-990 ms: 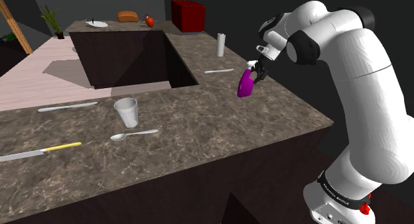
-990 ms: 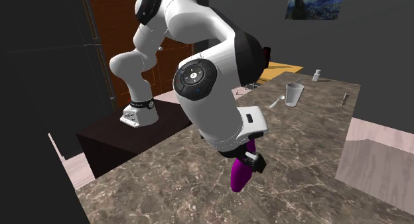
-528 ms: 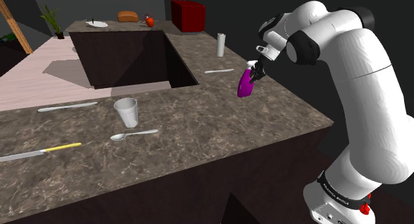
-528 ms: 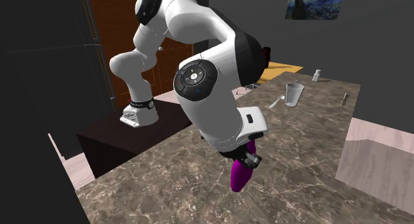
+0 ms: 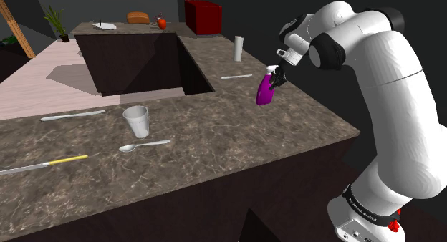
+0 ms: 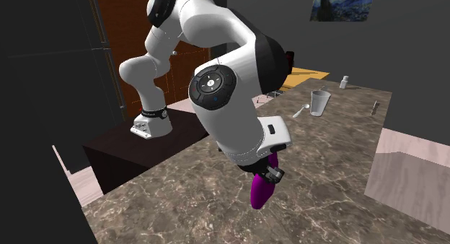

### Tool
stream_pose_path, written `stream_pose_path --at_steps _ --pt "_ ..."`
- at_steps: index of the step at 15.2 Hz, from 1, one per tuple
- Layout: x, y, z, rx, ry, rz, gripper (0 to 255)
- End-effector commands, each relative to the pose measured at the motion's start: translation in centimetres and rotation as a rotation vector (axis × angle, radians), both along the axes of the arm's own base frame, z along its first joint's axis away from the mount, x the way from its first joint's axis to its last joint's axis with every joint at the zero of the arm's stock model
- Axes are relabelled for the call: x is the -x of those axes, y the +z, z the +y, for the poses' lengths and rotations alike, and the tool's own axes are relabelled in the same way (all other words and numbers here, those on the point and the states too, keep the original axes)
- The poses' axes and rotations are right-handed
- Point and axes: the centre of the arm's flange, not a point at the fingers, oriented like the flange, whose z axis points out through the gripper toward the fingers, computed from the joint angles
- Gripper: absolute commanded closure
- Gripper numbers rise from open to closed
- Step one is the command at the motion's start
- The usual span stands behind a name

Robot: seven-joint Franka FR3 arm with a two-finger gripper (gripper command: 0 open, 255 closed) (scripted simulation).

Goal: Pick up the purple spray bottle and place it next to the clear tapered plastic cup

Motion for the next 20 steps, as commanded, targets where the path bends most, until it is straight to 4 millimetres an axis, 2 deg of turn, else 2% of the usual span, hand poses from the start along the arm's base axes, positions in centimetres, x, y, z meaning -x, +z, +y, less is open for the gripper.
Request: stream_pose_path --at_steps 1,20 --pt "0.0 0.5 0.0 0.0 0.0 0.0 255" --pt "0.0 10.5 0.0 0.0 0.0 0.0 255"
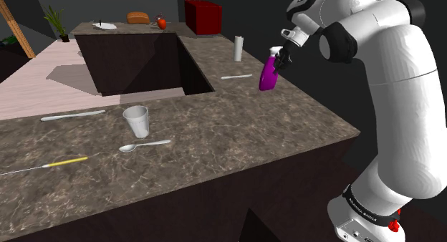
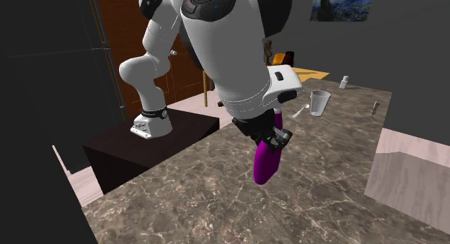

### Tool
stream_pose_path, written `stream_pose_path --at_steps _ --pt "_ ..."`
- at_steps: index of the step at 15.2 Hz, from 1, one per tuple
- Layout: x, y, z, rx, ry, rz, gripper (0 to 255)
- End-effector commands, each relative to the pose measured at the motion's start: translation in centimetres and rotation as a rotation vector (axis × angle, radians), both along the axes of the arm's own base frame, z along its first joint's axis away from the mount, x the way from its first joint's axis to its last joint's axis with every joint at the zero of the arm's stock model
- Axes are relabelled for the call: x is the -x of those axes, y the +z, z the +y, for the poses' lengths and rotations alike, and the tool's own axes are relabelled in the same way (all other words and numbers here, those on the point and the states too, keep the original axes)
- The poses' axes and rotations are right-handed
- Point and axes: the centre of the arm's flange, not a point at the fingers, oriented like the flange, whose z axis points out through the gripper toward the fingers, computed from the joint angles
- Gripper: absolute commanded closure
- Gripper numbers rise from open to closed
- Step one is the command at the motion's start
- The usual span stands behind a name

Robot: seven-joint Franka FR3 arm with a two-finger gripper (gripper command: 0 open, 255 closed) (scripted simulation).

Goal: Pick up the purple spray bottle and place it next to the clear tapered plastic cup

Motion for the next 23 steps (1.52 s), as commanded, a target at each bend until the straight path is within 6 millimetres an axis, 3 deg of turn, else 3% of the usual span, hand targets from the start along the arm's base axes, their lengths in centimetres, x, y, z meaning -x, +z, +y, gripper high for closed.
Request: stream_pose_path --at_steps 1,23 --pt "0.1 1.1 0.0 0.0 0.0 0.0 255" --pt "0.1 12.7 0.0 0.0 0.0 0.0 255"
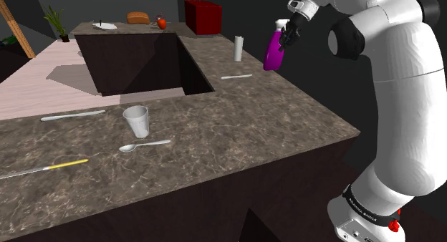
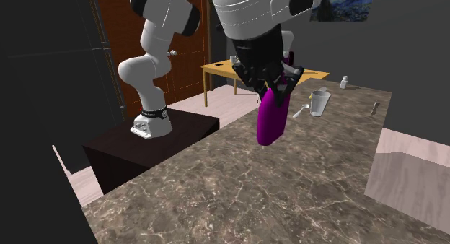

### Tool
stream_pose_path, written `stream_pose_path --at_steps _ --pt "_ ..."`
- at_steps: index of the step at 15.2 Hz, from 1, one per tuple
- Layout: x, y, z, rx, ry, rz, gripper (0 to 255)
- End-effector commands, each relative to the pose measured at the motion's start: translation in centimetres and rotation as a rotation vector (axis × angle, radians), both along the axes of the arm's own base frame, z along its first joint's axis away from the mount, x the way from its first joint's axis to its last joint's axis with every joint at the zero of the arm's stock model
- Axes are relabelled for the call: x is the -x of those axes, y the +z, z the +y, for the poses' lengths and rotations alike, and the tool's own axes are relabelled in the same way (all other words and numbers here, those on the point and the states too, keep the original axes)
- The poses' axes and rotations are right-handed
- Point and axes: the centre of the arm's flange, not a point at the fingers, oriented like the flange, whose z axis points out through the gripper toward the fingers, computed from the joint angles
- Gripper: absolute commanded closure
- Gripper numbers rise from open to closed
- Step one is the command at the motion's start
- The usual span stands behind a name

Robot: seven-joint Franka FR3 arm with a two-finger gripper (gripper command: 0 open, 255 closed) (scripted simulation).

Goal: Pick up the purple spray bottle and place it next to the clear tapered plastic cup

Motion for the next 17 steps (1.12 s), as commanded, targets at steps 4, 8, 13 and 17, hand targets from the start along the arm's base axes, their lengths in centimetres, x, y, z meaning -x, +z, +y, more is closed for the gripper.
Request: stream_pose_path --at_steps 4,8,13,17 --pt "-0.1 2.6 0.0 0.0 0.0 0.0 255" --pt "-0.1 4.7 0.0 0.0 0.0 0.0 255" --pt "-0.1 7.3 0.0 0.0 0.0 0.0 255" --pt "-0.1 9.3 0.0 0.0 0.0 0.0 255"
